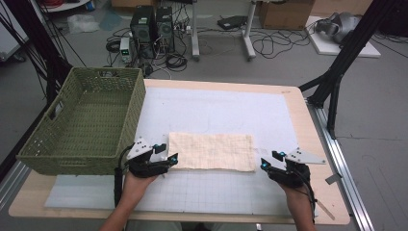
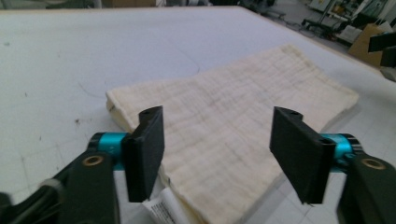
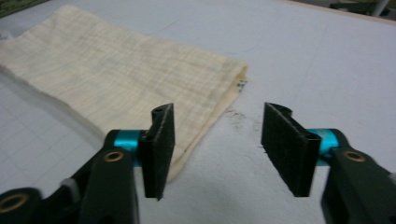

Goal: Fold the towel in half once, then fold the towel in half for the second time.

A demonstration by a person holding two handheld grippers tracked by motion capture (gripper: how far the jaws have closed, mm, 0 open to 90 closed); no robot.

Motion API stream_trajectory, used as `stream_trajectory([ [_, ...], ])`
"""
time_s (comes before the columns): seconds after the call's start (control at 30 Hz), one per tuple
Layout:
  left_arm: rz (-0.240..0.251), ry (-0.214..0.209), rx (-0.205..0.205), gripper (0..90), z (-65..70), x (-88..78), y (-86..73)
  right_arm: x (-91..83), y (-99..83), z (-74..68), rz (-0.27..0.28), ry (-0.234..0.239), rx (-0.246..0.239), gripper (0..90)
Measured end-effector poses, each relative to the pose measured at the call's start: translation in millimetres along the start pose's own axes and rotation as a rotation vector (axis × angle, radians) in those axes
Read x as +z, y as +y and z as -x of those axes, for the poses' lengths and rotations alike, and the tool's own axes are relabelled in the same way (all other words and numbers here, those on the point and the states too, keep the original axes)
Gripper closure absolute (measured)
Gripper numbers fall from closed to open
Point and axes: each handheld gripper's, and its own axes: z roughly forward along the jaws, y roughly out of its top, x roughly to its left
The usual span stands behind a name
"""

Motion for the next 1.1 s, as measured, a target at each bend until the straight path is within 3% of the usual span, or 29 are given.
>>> stream_trajectory([
  [0.2,0.047,0.009,0.014,17.4,-0.1,-3.3,5.0,-9.6,-0.9,3.6,0.039,-0.061,0.014,22.9],
  [0.4,0.044,-0.005,0.014,18.1,-0.1,-3.3,4.4,-13.9,-2.9,6.4,0.047,-0.108,0.033,12.3],
  [1.1,0.016,0.006,-0.005,19.5,-5.6,-2.4,0.9,-3.6,-7.0,10.2,0.0,-0.1,0.005,11.6],
])
